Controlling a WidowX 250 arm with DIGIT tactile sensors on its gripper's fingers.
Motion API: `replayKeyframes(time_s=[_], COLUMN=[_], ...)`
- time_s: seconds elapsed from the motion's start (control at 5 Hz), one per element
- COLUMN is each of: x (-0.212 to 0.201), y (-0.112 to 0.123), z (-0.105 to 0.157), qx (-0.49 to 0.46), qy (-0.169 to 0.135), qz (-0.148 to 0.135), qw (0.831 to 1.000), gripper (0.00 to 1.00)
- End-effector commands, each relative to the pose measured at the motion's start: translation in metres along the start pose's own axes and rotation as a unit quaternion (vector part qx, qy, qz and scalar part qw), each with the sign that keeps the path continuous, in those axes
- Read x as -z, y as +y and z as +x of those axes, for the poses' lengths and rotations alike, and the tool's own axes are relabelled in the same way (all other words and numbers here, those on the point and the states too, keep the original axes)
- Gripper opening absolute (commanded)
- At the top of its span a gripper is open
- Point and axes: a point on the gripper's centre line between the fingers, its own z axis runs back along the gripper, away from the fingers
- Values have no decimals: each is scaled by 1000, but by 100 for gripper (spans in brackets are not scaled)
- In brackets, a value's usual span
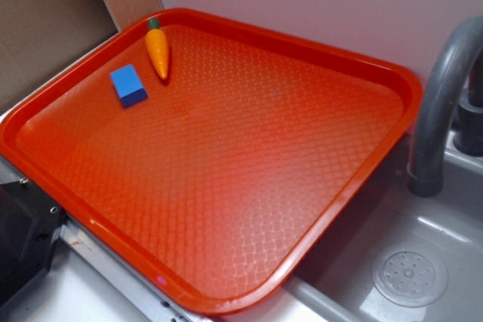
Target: Grab the carrot.
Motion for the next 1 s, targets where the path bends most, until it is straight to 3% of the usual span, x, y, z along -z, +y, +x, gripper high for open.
replayKeyframes(time_s=[0.0, 0.2, 0.4, 0.6, 0.8], x=[0, 18, 34, 56, 87], y=[0, 5, 18, 38, 76], z=[0, 19, 38, 67, 104], qx=[0, -124, -248, -364, -417], qy=[0, -8, -21, -66, -104], qz=[0, 1, -9, -8, 26], qw=[1000, 992, 968, 929, 903], gripper=[100, 100, 100, 100, 100])
